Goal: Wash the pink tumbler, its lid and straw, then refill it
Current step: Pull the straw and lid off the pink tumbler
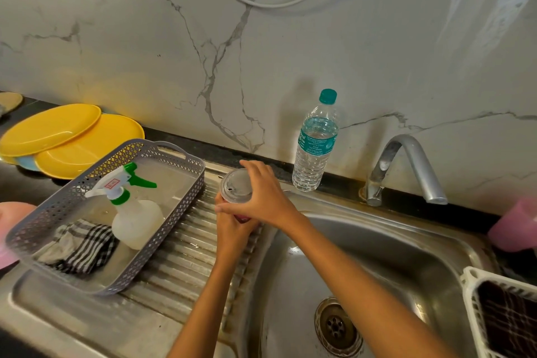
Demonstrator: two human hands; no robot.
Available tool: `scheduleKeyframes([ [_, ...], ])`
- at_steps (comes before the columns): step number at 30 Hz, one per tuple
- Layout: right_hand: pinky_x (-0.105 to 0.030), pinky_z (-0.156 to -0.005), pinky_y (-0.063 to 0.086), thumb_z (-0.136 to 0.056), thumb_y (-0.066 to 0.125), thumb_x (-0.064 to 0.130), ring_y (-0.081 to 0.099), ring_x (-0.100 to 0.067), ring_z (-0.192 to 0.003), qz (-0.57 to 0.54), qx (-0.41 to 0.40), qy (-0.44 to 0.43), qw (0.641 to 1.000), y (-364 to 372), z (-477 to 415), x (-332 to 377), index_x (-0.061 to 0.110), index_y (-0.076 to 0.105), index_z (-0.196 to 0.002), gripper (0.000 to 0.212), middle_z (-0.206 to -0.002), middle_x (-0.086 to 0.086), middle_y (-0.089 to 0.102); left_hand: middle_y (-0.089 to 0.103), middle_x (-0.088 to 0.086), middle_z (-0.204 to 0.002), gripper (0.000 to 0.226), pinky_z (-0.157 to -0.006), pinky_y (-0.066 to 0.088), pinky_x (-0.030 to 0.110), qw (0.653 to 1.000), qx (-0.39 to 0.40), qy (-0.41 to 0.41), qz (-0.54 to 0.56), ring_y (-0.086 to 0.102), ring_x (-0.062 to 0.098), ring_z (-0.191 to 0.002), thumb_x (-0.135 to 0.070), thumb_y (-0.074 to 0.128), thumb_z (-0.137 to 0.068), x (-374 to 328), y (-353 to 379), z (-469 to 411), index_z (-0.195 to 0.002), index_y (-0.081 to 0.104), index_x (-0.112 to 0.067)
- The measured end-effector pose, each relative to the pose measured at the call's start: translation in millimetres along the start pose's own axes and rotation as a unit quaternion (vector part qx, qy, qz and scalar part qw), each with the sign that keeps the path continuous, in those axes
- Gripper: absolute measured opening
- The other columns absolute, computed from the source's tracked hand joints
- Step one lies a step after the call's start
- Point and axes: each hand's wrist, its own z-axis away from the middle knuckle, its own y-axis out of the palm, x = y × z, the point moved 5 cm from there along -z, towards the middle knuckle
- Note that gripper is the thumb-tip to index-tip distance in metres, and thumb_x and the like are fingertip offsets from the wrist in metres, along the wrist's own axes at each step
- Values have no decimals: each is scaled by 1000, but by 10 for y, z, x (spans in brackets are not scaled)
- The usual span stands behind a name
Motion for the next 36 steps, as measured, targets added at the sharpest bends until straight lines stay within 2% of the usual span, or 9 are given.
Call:
scheduleKeyframes([
  [4, -34, -103, 38, -73, 71, 59, 36, -19, -119, 56, -52, 11, 997, 66, -26, 41, 12, 40, -137, 86, -128, -4, 43, 58, 4, -122, 86, -89, 55, 44, 1000, 7, -6, 1, 60, 17, -111, -20, 81, -57, 4, -2, -3, -135, 46, -14],
  [8, -32, -100, 39, -76, 71, 53, 35, -17, -117, 14, -60, 18, 998, 23, 47, 0, 11, 45, -134, 76, -121, -4, 43, 61, -5, -115, 78, -79, 51, 17, 1000, 22, -2, -11, 61, 5, -104, -25, 84, -57, -114, -30, 91, -127, 49, -21],
  [11, -30, -100, 38, -75, 73, 51, 35, -15, -116, -8, -57, 2, 998, -79, 139, -7, 12, 49, -132, 72, -118, -2, 44, 61, -6, -115, 78, -77, 48, 11, 999, 40, 20, -5, 60, -1, -102, -14, 89, -61, -231, -32, 167, -127, 49, -19],
  [14, -28, -99, 39, -75, 74, 50, 37, -12, -115, -30, -58, -3, 998, -226, 235, 17, 16, 51, -132, 70, -117, 1, 44, 61, -10, -110, 76, -72, 48, 10, 998, 58, 33, 0, 61, -4, -97, -4, 88, -62, -383, -26, 223, -126, 48, -19],
  [19, -37, -101, 44, -73, 74, 53, 40, -11, -119, -55, -22, -11, 998, -410, 288, 51, 22, 51, -134, 72, -120, 4, 44, 61, -13, -106, 76, -67, 50, 11, 995, 82, 50, 10, 63, -3, -92, 1, 84, -65, -608, -14, 270, -123, 44, -28],
  [22, -37, -101, 45, -74, 75, 52, 43, -10, -118, -59, -10, -20, 998, -514, 308, 100, 25, 52, -134, 70, -120, 5, 45, 63, -12, -107, 77, -69, 51, 13, 993, 97, 61, 16, 65, -1, -92, -5, 87, -63, -706, -22, 279, -117, 43, -38],
  [27, -38, -97, 48, -76, 76, 47, 46, -10, -114, -77, 32, -31, 996, -576, 322, 186, 31, 54, -131, 62, -120, 6, 48, 66, -11, -102, 83, -68, 51, 14, 989, 136, 31, 47, 66, 0, -88, -24, 87, -54, -674, -50, 309, -127, 48, -18],
  [31, -38, -92, 53, -80, 74, 42, 51, -12, -114, -151, 77, -20, 985, -609, 283, 236, 38, 57, -124, 48, -122, 7, 51, 66, -1, -104, 84, -69, 53, 21, 984, 166, 17, 59, 67, 8, -90, -34, 86, -50, -609, -103, 354, -124, 47, -22],
  [36, -34, -97, 50, -80, 71, 45, 50, -11, -119, -270, 0, 19, 963, -586, 219, 191, 38, 58, -123, 46, -130, 6, 50, 61, -5, -118, 89, -76, 53, 18, 987, 144, 52, 44, 62, 6, -104, -15, 88, -56, -624, -234, 383, -132, 43, -23],
])
